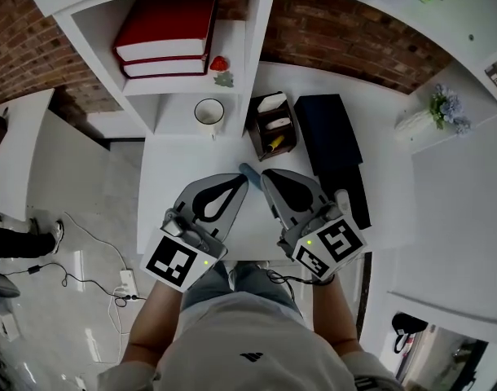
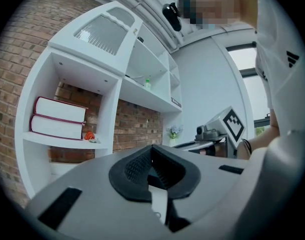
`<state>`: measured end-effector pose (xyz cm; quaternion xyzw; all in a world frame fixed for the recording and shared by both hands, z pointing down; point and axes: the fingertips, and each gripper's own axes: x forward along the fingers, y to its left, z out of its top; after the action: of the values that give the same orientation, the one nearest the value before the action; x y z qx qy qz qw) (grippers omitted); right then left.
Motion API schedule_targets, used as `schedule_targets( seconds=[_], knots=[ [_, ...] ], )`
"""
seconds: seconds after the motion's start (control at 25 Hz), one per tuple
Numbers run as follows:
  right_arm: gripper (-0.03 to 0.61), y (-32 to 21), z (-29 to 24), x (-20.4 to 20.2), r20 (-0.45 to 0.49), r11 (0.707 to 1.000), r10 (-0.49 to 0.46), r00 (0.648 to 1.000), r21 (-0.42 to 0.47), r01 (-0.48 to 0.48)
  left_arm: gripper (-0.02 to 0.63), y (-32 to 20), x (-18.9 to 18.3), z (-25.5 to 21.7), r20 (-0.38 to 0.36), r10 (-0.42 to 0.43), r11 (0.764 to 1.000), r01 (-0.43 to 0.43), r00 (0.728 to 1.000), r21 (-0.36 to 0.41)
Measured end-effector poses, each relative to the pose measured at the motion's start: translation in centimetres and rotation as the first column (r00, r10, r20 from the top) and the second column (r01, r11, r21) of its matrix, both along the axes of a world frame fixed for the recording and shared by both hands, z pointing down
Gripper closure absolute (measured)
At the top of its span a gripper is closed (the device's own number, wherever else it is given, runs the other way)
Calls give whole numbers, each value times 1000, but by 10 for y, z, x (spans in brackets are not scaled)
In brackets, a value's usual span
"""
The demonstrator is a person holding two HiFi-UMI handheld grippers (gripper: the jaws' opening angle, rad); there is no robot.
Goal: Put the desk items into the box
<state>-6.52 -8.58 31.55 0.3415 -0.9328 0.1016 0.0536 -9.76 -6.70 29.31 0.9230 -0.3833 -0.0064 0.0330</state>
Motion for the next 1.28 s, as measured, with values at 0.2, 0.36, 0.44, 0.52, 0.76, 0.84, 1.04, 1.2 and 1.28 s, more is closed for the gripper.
schedule_targets(
  seconds=[0.2,0.36,0.44,0.52,0.76,0.84,1.04,1.2,1.28],
  knots=[
    [566,-10,32,-1,-45,998,-19,999,-66,16,603,-6,-5,7,2,-12,1000,12,1000,-16],
    [565,-18,58,0,-80,993,-31,996,-118,21,603,-13,-7,13,1,-13,999,13,1000,-34],
    [558,-21,73,0,-112,990,-44,993,-139,28,603,-16,-8,16,1,-11,999,11,1000,-42],
    [549,-23,88,0,-144,987,-60,988,-159,36,603,-19,-8,20,-3,-9,999,8,1000,-49],
    [517,-26,125,1,-201,974,-83,976,-223,37,603,-27,-10,31,-8,-2,997,1,1000,-77],
    [513,-28,134,1,-211,971,-88,974,-237,37,603,-29,-10,34,-5,1,997,-1,1000,-83],
    [494,-33,162,3,-267,960,-113,957,-276,37,603,-36,-13,40,1,0,996,0,1000,-93],
    [487,-37,184,6,-310,952,-128,942,-304,30,603,-40,-17,45,3,-8,994,8,1000,-109],
    [477,-39,195,7,-324,948,-132,937,-318,23,603,-42,-19,48,8,-11,994,12,1000,-113]
  ],
)
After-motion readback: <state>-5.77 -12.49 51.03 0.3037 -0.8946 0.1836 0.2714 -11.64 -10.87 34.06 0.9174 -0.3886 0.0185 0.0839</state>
